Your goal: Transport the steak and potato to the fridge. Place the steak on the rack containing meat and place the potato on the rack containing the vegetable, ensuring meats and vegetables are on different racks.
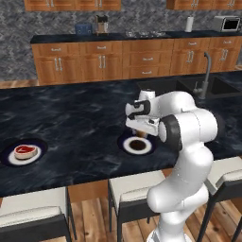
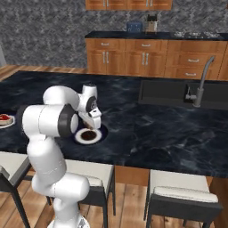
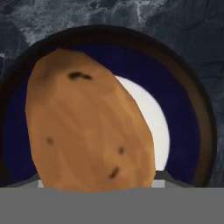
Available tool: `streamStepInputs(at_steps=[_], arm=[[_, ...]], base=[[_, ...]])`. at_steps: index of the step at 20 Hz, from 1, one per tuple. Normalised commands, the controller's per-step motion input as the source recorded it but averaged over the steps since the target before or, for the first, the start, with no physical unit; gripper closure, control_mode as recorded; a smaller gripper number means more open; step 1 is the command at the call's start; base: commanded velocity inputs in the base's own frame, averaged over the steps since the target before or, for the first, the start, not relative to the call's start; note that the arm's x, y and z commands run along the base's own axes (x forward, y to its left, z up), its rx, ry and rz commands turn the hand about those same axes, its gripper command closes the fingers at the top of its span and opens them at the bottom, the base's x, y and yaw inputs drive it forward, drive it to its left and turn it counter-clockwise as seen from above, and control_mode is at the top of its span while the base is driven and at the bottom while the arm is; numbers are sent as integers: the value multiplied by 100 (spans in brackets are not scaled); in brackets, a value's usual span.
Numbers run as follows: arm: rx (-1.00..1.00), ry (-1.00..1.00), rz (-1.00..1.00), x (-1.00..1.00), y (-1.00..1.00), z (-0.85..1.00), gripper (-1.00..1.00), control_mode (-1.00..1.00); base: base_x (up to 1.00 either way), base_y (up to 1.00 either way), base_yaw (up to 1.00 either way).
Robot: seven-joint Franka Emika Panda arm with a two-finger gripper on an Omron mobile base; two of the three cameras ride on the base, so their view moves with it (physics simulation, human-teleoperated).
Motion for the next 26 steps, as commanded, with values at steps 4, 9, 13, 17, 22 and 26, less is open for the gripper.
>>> streamStepInputs(at_steps=[4,9,13,17,22,26], arm=[[-9,-52,9,-74,0,88,100,-100],[-1,-26,10,-63,-4,88,100,-100],[0,-14,18,-71,-13,64,100,-100],[-6,-15,15,-54,-33,51,100,-100],[-14,-25,13,-50,-25,54,100,-100],[-11,-26,10,-48,-18,65,100,-100]], base=[[0,0,0],[0,0,0],[0,0,0],[0,0,0],[0,0,0],[0,0,0]])
